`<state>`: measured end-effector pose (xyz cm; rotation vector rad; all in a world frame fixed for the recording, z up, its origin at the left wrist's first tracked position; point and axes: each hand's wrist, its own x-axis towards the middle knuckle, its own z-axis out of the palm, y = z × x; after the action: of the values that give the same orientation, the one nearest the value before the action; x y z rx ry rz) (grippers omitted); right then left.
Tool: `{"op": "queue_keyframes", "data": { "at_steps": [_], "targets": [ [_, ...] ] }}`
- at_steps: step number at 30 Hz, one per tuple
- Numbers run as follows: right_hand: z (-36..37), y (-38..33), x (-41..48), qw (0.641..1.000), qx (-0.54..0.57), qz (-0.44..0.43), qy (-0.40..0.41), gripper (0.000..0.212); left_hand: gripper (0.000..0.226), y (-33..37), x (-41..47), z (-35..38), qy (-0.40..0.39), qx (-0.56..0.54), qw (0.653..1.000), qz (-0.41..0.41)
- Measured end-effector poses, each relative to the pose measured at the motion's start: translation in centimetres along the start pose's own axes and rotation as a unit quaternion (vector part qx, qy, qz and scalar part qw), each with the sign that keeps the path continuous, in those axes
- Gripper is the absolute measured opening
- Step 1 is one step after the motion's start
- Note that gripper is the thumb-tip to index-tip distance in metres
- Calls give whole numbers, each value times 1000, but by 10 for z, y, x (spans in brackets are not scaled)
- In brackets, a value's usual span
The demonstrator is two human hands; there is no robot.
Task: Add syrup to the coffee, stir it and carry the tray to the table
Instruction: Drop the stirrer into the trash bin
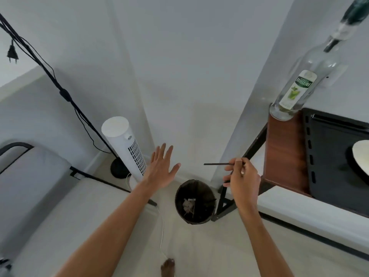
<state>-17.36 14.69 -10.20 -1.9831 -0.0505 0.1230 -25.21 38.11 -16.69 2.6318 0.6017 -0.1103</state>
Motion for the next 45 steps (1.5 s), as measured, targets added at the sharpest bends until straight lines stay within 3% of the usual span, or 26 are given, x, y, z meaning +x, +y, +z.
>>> {"op": "queue_keyframes", "data": {
  "at_steps": [9, 17, 22, 29, 41, 45],
  "targets": [
    [105, 142, 42, 991, -83, 102, -2, 23, 86, -67, 109, 118, 16, 48, 998, 49],
    [172, 275, 84, 983, -118, 137, -34, 27, 97, -102, 225, 215, 172, 68, 971, 153],
    [213, 339, 100, 980, -145, 127, -57, 27, 126, -113, 261, 271, 233, 72, 961, 131],
    [250, 388, 104, 974, -175, 131, -55, 24, 162, -115, 289, 291, 255, 34, 954, 151],
    [272, 463, 119, 960, -228, 156, -51, 27, 165, -124, 312, 299, 315, 33, 934, 166],
    [274, 480, 120, 947, -217, 212, -103, 28, 164, -123, 311, 300, 319, 44, 936, 144]
  ]
}}
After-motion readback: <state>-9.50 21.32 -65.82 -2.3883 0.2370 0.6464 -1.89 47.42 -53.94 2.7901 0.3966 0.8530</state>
